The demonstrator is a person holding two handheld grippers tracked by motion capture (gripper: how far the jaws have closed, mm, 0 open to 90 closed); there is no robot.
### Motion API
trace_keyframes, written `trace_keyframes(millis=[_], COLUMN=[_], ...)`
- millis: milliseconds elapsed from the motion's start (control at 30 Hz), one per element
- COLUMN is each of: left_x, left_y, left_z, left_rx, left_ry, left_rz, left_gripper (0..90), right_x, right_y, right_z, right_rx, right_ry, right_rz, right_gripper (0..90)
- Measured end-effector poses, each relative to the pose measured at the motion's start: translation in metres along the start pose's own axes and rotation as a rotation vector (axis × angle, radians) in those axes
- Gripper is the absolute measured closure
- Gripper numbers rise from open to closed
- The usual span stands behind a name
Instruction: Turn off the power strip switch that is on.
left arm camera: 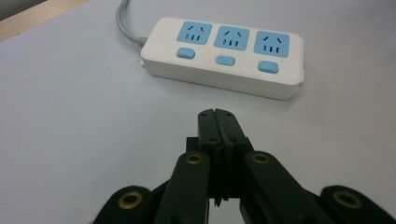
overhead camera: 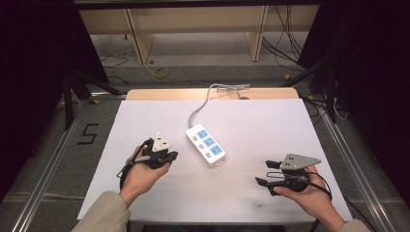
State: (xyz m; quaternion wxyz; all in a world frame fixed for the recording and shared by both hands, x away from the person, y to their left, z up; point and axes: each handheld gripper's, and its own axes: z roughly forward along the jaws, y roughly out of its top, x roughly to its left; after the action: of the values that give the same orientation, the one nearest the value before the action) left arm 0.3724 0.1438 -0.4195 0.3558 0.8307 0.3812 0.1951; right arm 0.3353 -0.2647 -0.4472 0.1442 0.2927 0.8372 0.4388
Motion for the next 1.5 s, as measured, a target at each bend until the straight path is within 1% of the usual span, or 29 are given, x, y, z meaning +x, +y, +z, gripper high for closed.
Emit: trace_keyframes(millis=[400, 533, 733, 867, 1067, 1500], left_x=[-0.001, -0.001, 0.000, 0.001, 0.001, 0.002], left_y=[0.008, 0.010, 0.015, 0.019, 0.022, 0.029], left_z=[0.007, 0.009, 0.013, 0.017, 0.020, 0.026], left_rx=[0.006, 0.015, 0.017, 0.029, 0.029, 0.041], left_ry=[0.001, 0.000, 0.000, -0.003, 0.000, 0.001], left_rz=[0.003, 0.009, 0.000, 0.002, 0.000, 0.015], left_gripper=[89.9, 89.9, 89.9, 89.9, 89.9, 89.9], right_x=[0.000, 0.000, 0.000, 0.000, 0.000, 0.000], right_y=[0.000, 0.000, 0.000, -0.001, -0.001, -0.001], right_z=[0.000, 0.000, 0.000, 0.000, 0.000, 0.001], right_rx=[0.004, 0.005, 0.005, 0.008, 0.009, 0.009], right_ry=[0.002, 0.003, 0.004, 0.006, 0.006, 0.007], right_rz=[0.005, 0.005, 0.006, 0.007, 0.006, 0.006], right_gripper=[29.0, 29.0, 29.0, 29.0, 29.0, 29.0])
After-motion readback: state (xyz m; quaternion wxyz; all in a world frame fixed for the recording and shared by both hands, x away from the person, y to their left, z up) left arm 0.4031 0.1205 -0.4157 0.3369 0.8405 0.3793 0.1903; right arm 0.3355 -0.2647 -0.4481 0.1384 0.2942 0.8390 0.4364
